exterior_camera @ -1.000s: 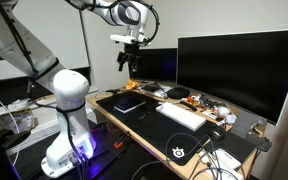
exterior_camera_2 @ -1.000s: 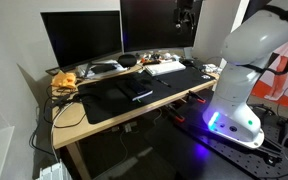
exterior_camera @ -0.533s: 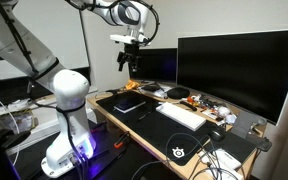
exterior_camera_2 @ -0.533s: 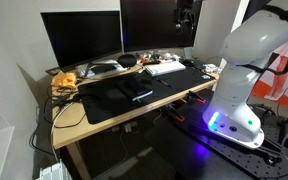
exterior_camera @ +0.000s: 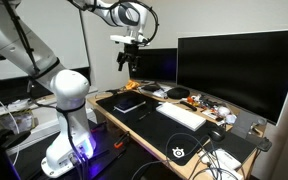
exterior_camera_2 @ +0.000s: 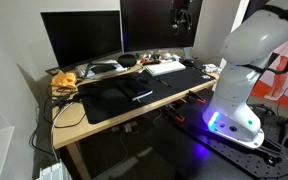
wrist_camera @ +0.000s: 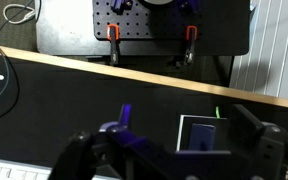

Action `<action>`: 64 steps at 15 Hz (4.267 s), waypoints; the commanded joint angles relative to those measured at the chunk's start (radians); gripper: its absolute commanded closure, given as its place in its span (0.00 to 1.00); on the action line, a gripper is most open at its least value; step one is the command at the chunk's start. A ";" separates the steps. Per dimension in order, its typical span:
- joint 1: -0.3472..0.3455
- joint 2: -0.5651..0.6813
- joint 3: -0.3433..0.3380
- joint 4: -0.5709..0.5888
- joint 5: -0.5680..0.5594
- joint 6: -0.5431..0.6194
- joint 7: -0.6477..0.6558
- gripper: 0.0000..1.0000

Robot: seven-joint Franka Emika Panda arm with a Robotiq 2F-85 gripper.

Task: Take the small silver object near the monitor and position it at the edge of the table

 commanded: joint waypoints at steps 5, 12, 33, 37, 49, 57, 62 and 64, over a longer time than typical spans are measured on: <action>0.005 0.168 0.043 0.089 0.071 0.135 0.027 0.00; 0.004 0.335 0.039 0.188 0.064 0.283 -0.034 0.00; 0.005 0.531 0.076 0.274 0.048 0.485 -0.030 0.00; 0.005 0.633 0.095 0.320 0.041 0.573 -0.049 0.00; -0.024 0.962 0.129 0.636 0.053 0.588 -0.037 0.00; -0.031 1.036 0.139 0.701 0.039 0.594 -0.030 0.00; -0.031 1.077 0.144 0.746 0.043 0.573 -0.028 0.00; -0.028 1.111 0.144 0.774 0.042 0.569 -0.015 0.00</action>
